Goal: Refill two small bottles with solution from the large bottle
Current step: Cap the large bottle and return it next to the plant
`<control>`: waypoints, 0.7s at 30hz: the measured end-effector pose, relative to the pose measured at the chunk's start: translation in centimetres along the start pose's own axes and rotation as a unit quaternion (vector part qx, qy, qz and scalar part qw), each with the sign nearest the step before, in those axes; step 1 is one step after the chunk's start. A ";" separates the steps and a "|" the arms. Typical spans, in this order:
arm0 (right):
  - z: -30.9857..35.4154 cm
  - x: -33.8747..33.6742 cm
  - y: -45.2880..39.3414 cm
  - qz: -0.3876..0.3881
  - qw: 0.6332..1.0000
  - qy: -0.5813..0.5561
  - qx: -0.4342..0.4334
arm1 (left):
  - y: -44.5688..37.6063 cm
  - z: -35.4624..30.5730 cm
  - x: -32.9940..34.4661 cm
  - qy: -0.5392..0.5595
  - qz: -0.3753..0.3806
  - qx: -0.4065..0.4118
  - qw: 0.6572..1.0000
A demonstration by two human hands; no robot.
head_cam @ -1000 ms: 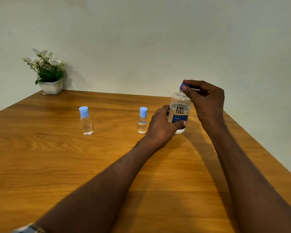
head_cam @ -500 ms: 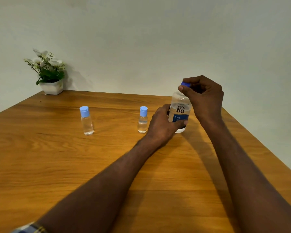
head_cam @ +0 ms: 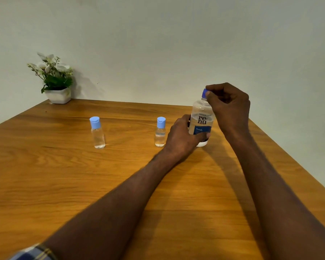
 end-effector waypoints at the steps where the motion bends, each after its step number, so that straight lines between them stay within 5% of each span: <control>1: 0.0 0.0 0.0 0.004 1.000 0.003 -0.001 | 0.0 0.0 0.0 0.001 -0.001 0.001 1.000; 21: 0.2 -0.1 0.0 0.026 0.999 -0.028 0.024 | 0.1 -0.2 -0.1 -0.007 -0.003 0.005 1.000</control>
Point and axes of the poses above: each hand's wrist, its own y-axis away from the middle knuckle, its own x-axis out of the palm, z = x × y, the point moved 3 cm from there along -y, towards the middle knuckle, and after that the axes turned 13 degrees about x, right-handed, at the moved point
